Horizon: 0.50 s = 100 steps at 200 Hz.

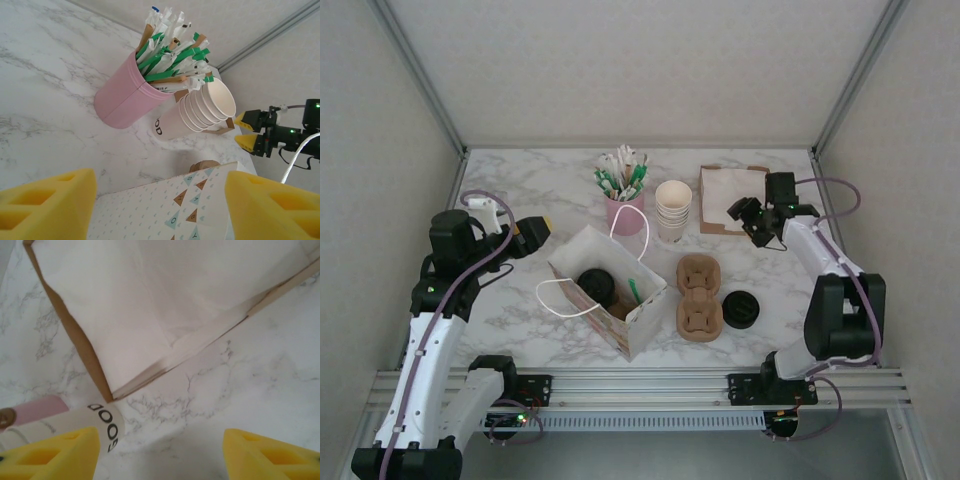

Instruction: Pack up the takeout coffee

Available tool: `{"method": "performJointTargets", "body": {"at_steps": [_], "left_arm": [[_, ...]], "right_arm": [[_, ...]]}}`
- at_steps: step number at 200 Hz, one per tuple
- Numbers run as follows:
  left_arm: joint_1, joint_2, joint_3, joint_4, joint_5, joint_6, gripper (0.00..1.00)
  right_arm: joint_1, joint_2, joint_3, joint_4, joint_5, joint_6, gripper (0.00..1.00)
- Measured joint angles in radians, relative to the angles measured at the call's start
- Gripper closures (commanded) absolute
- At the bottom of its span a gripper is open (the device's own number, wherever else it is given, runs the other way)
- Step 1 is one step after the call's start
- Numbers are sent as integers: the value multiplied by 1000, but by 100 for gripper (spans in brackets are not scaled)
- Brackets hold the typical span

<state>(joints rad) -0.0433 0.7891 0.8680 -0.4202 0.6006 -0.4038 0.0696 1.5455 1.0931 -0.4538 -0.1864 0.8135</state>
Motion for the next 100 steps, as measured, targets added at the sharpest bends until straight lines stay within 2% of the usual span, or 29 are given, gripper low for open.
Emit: {"method": "performJointTargets", "body": {"at_steps": [48,100], "left_arm": [[0,4,0,-3,0,0,31],[0,12,0,-3,-1,0,31]], "right_arm": [[0,156,52,61,2,19,37],[0,209,62,125,15,39,39]]}}
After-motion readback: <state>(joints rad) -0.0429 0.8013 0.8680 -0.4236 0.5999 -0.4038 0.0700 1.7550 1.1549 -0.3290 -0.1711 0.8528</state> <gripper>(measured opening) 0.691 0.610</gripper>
